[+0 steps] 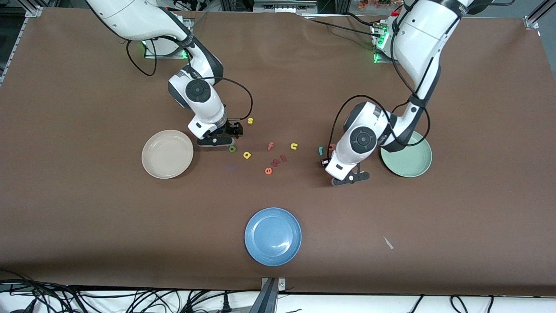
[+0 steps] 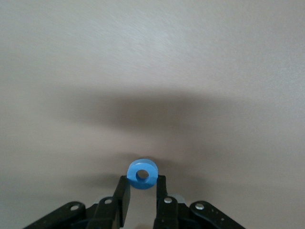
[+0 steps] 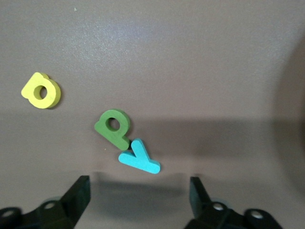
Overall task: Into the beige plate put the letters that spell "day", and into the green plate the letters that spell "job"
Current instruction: 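Drop the blue o on the green plate while the right gripper grasps the y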
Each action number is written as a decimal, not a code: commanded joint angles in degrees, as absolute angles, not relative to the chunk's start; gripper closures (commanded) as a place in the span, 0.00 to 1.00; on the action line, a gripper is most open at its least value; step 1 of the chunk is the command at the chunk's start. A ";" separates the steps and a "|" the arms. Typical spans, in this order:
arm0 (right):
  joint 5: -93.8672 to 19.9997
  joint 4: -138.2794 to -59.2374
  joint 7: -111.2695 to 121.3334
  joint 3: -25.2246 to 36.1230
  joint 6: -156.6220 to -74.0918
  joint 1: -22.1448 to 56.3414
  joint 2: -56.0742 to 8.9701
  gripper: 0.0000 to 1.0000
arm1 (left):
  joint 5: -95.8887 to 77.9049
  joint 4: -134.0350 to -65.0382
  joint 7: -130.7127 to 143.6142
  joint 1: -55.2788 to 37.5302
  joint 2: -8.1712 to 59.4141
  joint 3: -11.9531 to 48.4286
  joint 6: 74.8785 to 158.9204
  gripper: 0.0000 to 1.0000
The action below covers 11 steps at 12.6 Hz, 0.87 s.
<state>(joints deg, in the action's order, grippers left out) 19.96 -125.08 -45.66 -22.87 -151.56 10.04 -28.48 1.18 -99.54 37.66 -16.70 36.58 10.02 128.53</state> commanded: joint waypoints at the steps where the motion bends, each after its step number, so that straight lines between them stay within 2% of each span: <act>1: 22.32 -125.07 -47.20 -22.76 -152.49 10.46 -29.26 0.18 | 2.46 -100.63 26.51 -10.22 26.65 10.37 115.79 0.93; 4: 24.17 -124.72 -47.29 -22.15 -152.58 10.55 -29.79 0.25 | 2.99 -100.90 10.08 -0.82 23.73 10.28 107.86 0.93; 9: 24.08 -124.28 -47.29 -21.97 -152.93 10.55 -29.88 0.46 | 8.86 -102.04 1.14 7.46 28.37 10.20 108.98 0.92; 10: 24.08 -124.10 -47.29 -21.97 -152.93 10.55 -29.97 0.50 | 9.14 -102.30 1.14 7.91 29.17 10.20 110.03 0.90; 11: 24.08 -123.93 -47.37 -21.97 -152.93 10.55 -29.88 0.53 | 9.14 -102.83 1.14 8.43 29.53 10.20 110.56 0.71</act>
